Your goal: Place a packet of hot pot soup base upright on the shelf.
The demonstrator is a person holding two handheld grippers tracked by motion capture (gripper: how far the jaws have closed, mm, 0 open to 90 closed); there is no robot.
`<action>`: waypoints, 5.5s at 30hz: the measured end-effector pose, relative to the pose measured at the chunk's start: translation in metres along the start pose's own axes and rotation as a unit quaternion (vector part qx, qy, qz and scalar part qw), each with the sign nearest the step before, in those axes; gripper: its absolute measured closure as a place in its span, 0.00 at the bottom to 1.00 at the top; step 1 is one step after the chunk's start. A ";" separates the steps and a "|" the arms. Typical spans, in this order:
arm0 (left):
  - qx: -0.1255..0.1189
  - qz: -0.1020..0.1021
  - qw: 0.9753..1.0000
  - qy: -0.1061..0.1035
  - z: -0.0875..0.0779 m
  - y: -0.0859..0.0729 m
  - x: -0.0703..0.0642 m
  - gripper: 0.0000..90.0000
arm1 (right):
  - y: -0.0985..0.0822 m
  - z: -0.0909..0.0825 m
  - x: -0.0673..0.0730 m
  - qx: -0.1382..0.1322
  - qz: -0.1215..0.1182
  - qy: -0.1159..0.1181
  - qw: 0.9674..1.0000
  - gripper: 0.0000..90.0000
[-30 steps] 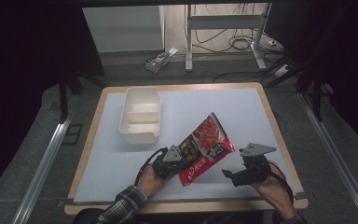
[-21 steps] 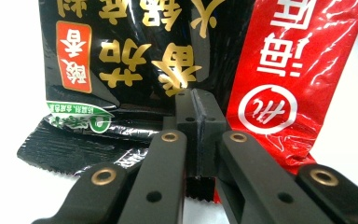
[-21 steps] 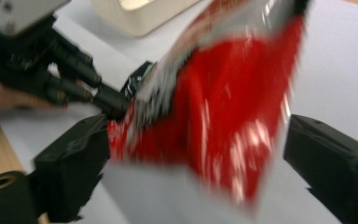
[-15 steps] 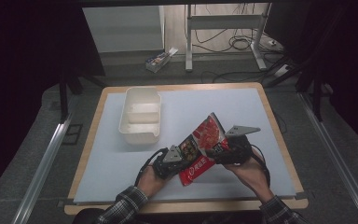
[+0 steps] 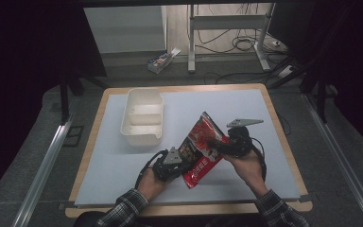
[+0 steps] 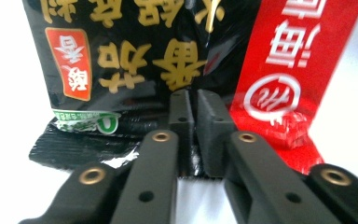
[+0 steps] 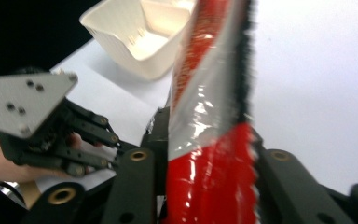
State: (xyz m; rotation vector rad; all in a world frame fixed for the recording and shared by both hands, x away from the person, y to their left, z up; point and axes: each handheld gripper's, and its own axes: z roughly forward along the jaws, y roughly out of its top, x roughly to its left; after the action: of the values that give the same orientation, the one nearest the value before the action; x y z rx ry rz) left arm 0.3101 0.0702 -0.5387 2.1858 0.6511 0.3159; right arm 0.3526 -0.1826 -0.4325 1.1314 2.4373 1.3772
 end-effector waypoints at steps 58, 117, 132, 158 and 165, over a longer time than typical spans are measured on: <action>0.004 -0.010 0.999 0.046 -0.083 -0.046 -0.030 0.03 | 0.136 0.040 -0.021 -0.046 -0.041 -0.005 0.998 0.81; -0.001 -0.036 0.998 0.048 -0.097 -0.066 -0.023 0.00 | 0.244 0.212 -0.006 -0.065 -0.064 0.017 0.996 0.82; -0.006 -0.040 0.998 0.045 -0.098 -0.066 -0.022 0.00 | 0.218 0.249 -0.006 -0.011 -0.090 0.006 0.996 0.81; -0.074 -0.084 0.994 0.004 -0.105 -0.068 -0.013 0.00 | 0.215 0.234 0.000 0.005 -0.156 -0.027 0.987 0.08; -0.062 -0.083 0.995 0.004 -0.104 -0.068 -0.014 0.00 | 0.214 0.215 0.003 -0.002 -0.164 -0.027 0.986 0.05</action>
State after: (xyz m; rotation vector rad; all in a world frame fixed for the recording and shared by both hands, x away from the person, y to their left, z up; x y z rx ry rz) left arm 0.2307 0.1654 -0.5251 1.9986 0.7906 0.2720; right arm 0.5620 0.0328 -0.3890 0.7120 2.4421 1.2322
